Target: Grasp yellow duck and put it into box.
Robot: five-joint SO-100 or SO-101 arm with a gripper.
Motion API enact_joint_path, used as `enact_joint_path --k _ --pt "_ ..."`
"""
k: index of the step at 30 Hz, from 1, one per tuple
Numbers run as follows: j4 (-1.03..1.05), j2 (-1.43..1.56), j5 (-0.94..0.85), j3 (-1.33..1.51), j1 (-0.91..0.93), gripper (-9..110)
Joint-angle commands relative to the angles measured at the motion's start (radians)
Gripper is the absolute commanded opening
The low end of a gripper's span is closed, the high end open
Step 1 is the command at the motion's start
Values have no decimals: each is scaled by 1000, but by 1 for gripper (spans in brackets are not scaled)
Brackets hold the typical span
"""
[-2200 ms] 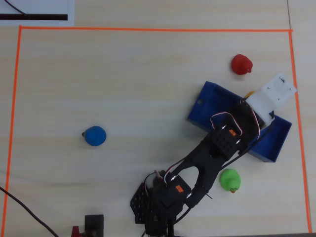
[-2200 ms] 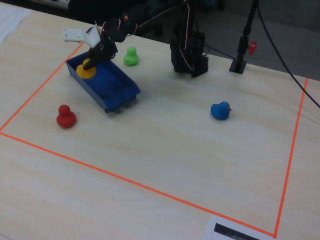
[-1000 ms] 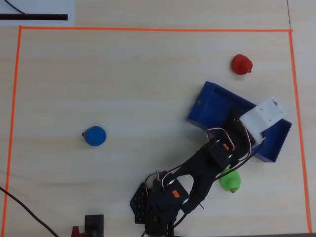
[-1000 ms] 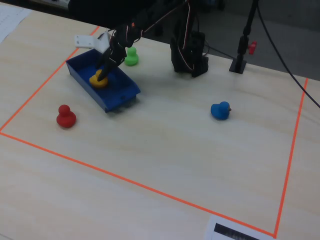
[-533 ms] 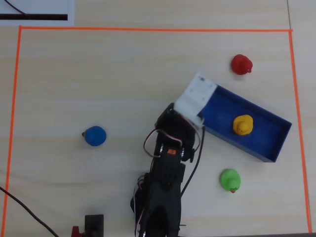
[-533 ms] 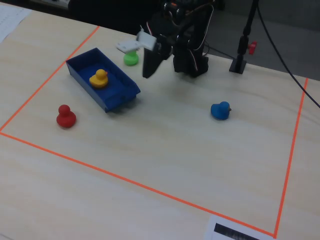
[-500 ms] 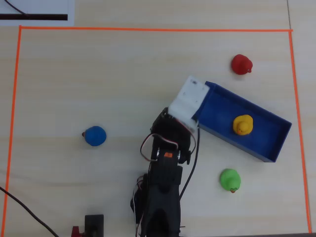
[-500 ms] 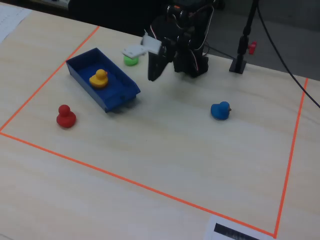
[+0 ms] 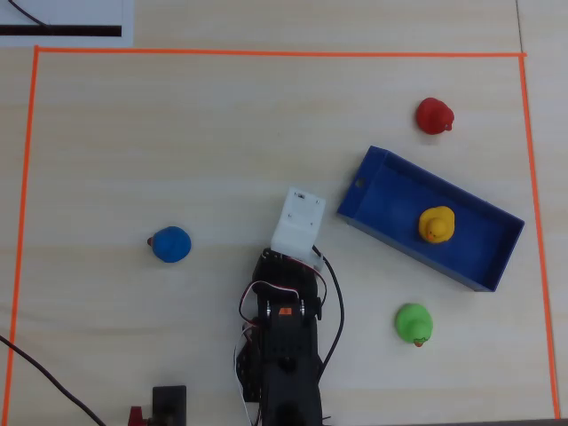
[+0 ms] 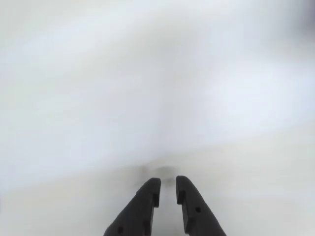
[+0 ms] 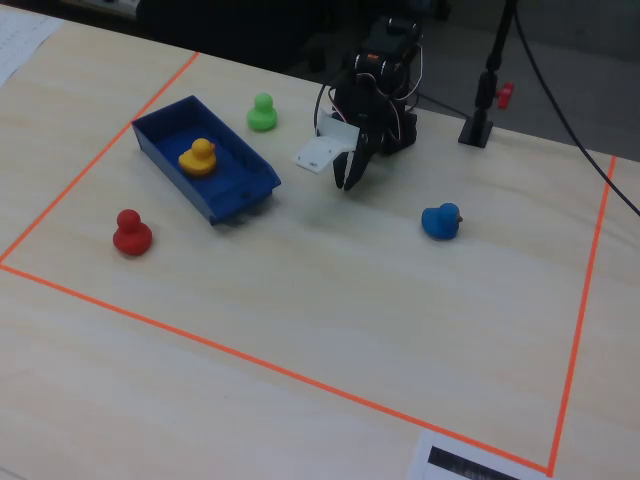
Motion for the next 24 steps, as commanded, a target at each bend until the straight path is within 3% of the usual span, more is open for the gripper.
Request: enact_joint_path --k 1,24 --pt "60 0 -31 -8 -11 0" --pt "60 0 -17 -8 -2 1"
